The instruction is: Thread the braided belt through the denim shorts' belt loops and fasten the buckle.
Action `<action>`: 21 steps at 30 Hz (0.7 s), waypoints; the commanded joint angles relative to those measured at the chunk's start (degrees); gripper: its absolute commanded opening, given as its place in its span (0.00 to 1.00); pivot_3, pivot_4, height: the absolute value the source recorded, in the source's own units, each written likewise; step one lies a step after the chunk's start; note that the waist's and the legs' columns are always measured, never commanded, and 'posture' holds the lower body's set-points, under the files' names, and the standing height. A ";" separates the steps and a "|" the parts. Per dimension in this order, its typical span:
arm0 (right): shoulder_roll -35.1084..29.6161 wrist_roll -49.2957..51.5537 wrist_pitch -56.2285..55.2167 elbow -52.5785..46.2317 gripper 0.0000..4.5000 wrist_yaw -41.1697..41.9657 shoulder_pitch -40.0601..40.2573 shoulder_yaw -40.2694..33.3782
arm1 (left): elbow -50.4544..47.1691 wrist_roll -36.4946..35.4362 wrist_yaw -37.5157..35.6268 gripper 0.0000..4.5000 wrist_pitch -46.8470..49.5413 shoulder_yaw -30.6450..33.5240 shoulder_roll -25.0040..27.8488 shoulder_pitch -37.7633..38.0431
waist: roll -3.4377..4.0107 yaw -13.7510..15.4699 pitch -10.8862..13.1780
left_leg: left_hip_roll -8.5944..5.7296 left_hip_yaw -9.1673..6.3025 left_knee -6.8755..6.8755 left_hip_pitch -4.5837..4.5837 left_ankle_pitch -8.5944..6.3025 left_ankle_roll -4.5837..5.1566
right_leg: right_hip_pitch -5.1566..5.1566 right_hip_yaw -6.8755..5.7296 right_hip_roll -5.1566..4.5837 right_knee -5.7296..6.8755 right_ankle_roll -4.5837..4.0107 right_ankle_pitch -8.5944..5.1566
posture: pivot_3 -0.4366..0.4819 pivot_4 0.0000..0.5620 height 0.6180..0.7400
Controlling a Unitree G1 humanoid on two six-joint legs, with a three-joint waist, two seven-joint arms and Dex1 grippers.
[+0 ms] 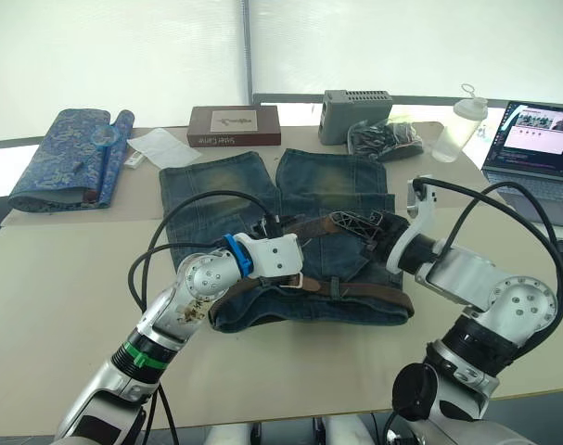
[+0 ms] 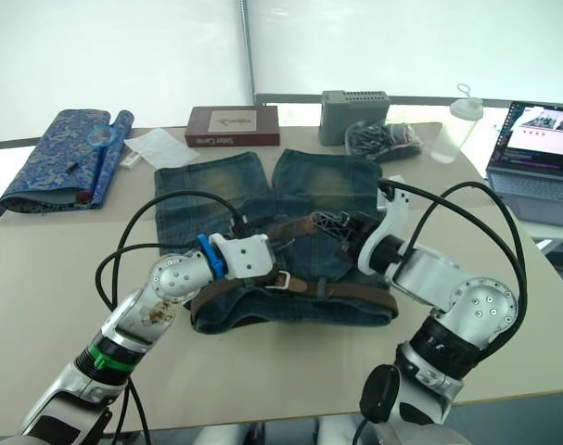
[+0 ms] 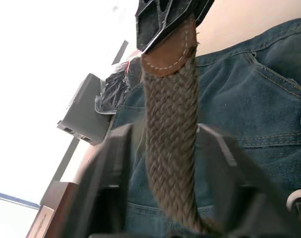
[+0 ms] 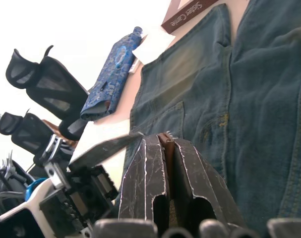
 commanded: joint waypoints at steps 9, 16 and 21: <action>-14.83 8.49 -10.32 -2.80 0.19 1.97 4.43 14.43 | -1.23 -3.86 -1.72 0.00 2.32 5.28 -0.86 2.58 | 0.00 -0.20 0.00 | 0.00 0.03 0.00 -0.02 -0.01 0.03 | 0.02 0.01 0.00 -0.02 0.03 -0.01 | 0.48 0.27 1.00; -46.43 -34.57 -41.24 -18.57 0.55 42.92 11.96 49.28 | -5.35 -22.40 -13.54 0.00 19.92 16.39 4.58 9.34 | 0.00 -0.61 0.02 | 0.08 0.02 0.02 0.02 -0.07 0.11 | 0.02 -0.07 0.09 -0.13 0.59 -0.40 | 0.48 0.27 1.00; -46.03 -50.73 -53.69 -13.30 0.55 50.45 11.22 59.71 | -6.09 -21.85 -16.63 0.00 20.49 16.51 10.13 10.97 | -0.02 -0.19 0.04 | 0.10 0.04 0.11 0.03 -0.06 0.09 | 0.04 -0.02 0.10 -0.11 0.59 -0.41 | 0.48 0.27 1.00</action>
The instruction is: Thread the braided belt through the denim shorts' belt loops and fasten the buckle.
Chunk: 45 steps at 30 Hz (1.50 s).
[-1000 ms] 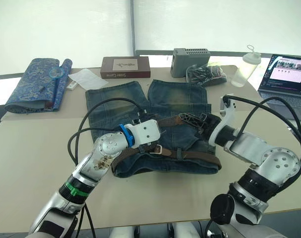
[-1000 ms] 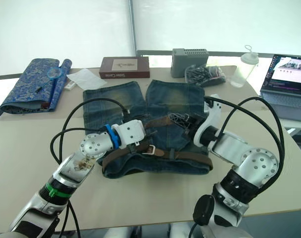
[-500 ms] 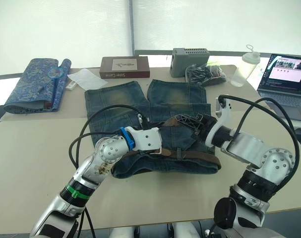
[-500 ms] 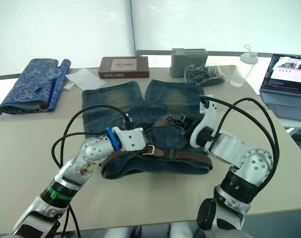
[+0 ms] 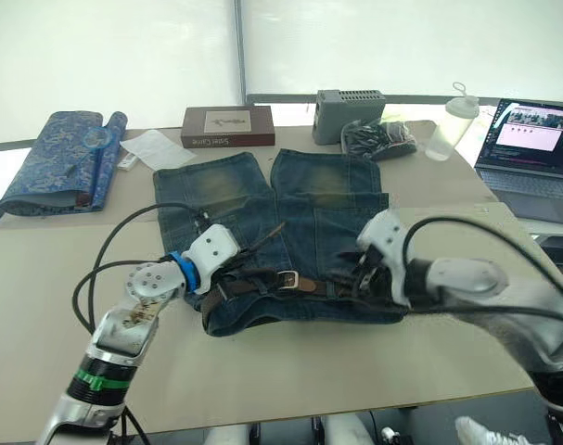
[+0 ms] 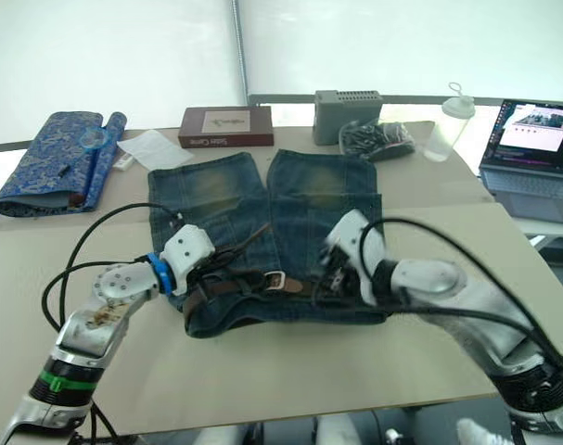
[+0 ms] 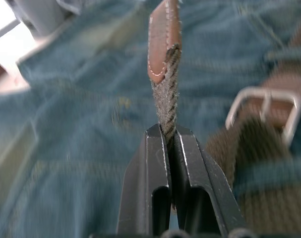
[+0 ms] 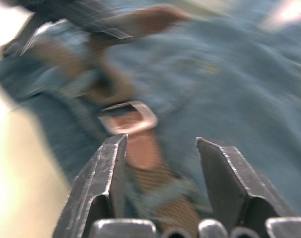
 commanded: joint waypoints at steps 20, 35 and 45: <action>8.36 -39.80 -19.00 16.48 0.55 13.84 -6.09 12.56 | -6.21 2.57 -2.01 0.00 -2.43 -1.33 4.45 4.02 | -0.03 1.11 0.01 | -0.08 0.01 0.02 -0.01 0.00 -0.02 | -0.02 0.00 -0.12 0.03 -0.50 0.31 | 0.48 0.27 1.00; 11.20 -45.70 -12.24 14.06 0.08 14.04 -3.21 10.43 | -7.30 2.55 -2.03 0.00 -0.76 -1.33 4.57 3.77 | -0.03 1.26 0.01 | -0.09 0.01 0.05 0.04 0.01 -0.04 | 0.01 0.00 -0.11 0.08 -0.52 0.32 | 0.48 0.27 1.00; 17.55 -37.75 1.23 6.23 0.01 13.30 -0.30 0.30 | -7.52 2.83 -3.85 0.00 -1.29 -2.23 5.68 4.64 | -0.03 1.43 0.01 | -0.10 -0.02 0.07 0.04 0.02 -0.04 | 0.03 -0.01 -0.11 0.08 -0.53 0.33 | 0.48 0.27 1.00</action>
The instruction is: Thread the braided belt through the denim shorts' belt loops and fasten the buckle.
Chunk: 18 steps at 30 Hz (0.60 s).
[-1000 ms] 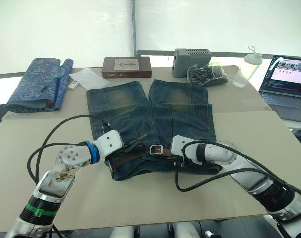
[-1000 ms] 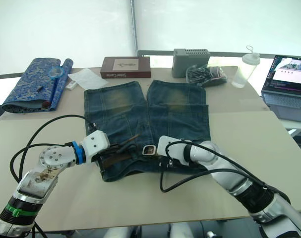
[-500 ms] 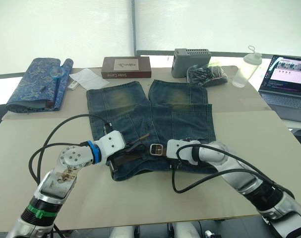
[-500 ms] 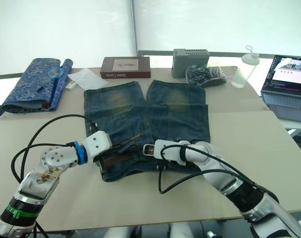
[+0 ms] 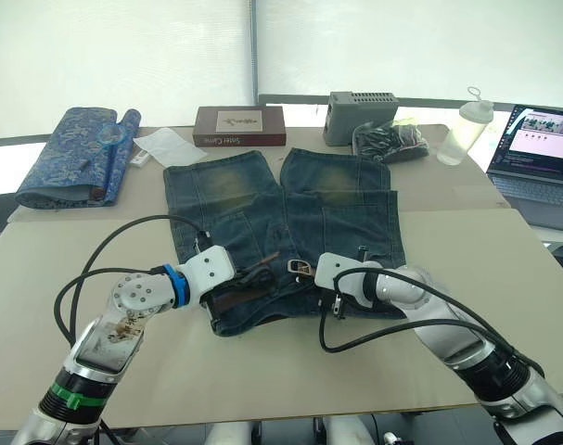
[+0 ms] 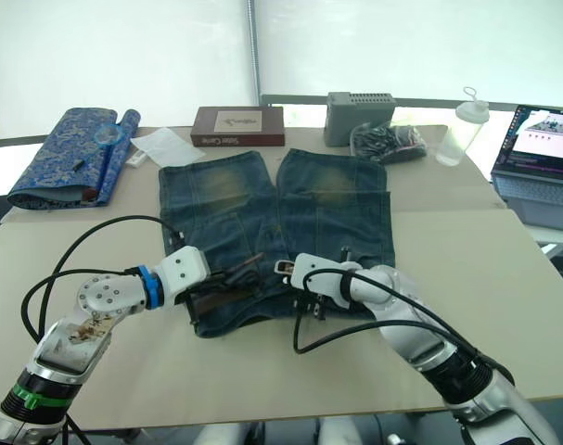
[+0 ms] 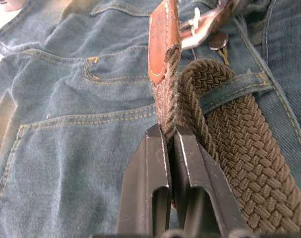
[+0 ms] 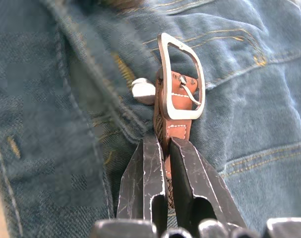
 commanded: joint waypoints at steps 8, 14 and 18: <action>4.98 8.30 11.69 -8.00 0.01 -2.36 1.64 -9.58 | -1.94 6.13 0.63 0.00 2.31 -6.25 0.09 -2.76 | 0.00 -0.07 0.00 | 0.00 0.00 0.00 0.01 0.00 0.00 | -0.01 0.00 0.01 0.02 0.00 0.00 | 0.48 0.27 1.00; 4.57 9.86 10.57 -9.57 0.01 -2.80 2.35 -8.78 | -1.01 8.82 4.63 0.00 6.64 -9.05 -6.16 -6.68 | 0.00 0.07 0.00 | -0.07 -0.01 0.04 0.00 0.00 0.01 | 0.03 -0.01 -0.01 0.02 0.02 0.01 | 0.48 0.27 1.00; 4.35 10.08 10.48 -10.01 0.01 -2.90 2.64 -8.40 | -0.71 9.69 6.56 0.00 7.12 -9.40 -8.76 -7.44 | 0.00 -0.15 0.00 | -0.08 -0.01 0.05 0.00 0.00 0.01 | 0.01 -0.01 0.01 0.04 0.03 0.01 | 0.48 0.27 1.00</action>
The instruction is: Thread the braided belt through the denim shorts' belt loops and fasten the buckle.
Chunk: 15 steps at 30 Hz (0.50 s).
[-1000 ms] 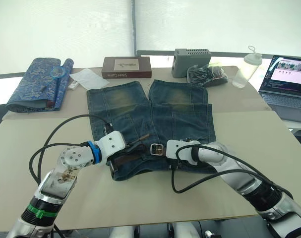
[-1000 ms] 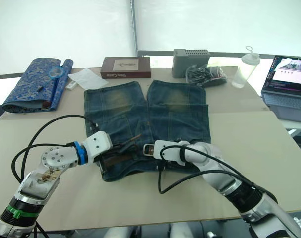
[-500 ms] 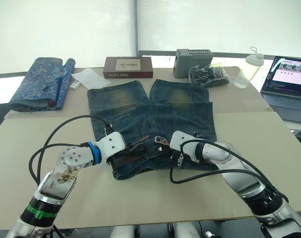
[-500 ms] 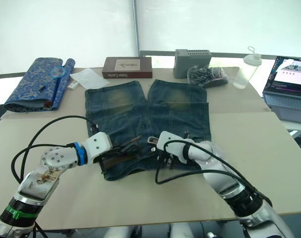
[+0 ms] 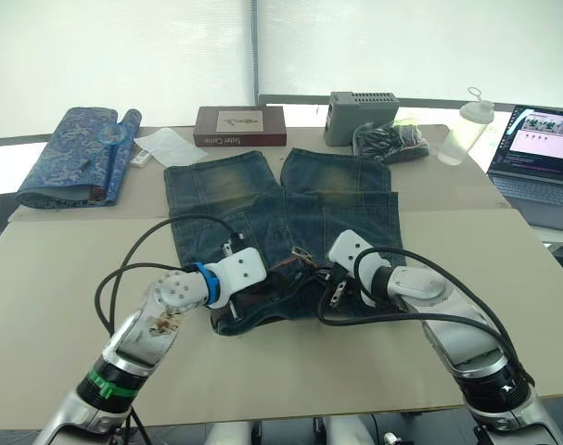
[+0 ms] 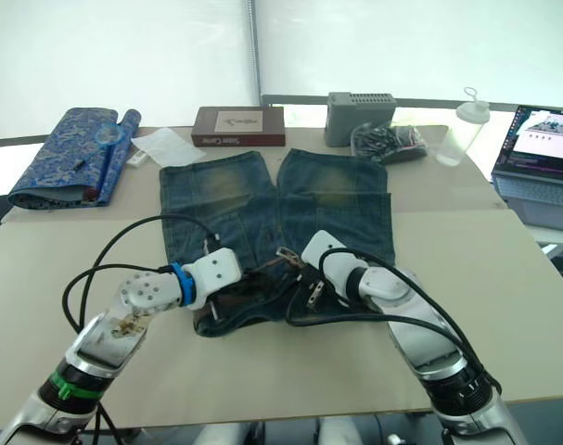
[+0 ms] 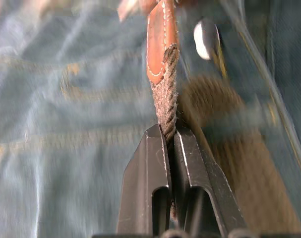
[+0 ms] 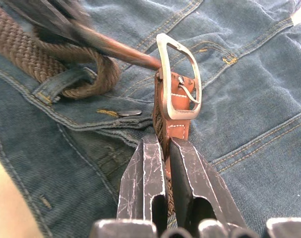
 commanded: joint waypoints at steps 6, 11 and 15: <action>-0.68 1.97 -2.00 -3.02 0.01 -0.02 -0.13 0.11 | 0.01 0.42 3.71 0.00 -2.14 -0.19 -4.50 -1.12 | 0.00 -0.03 0.00 | 0.00 -0.02 0.00 -0.01 0.00 0.00 | -0.01 0.00 -0.02 0.01 0.00 0.00 | 0.48 0.27 1.00; -1.60 1.83 -5.71 -2.52 0.01 1.22 -0.11 1.20 | 1.05 0.80 4.14 0.00 -5.82 -0.61 -6.14 -1.12 | 0.00 0.04 0.00 | -0.01 -0.02 0.02 -0.01 0.00 0.00 | 0.00 0.00 -0.03 0.02 0.00 0.01 | 0.48 0.27 1.00; -3.56 1.58 -9.49 -1.26 0.01 2.91 0.08 2.79 | 4.22 0.68 4.84 0.00 -9.68 -0.46 -7.85 -1.92 | 0.00 0.04 0.00 | -0.01 -0.02 0.02 0.00 0.00 0.00 | 0.00 0.00 -0.03 0.01 0.00 0.01 | 0.48 0.27 1.00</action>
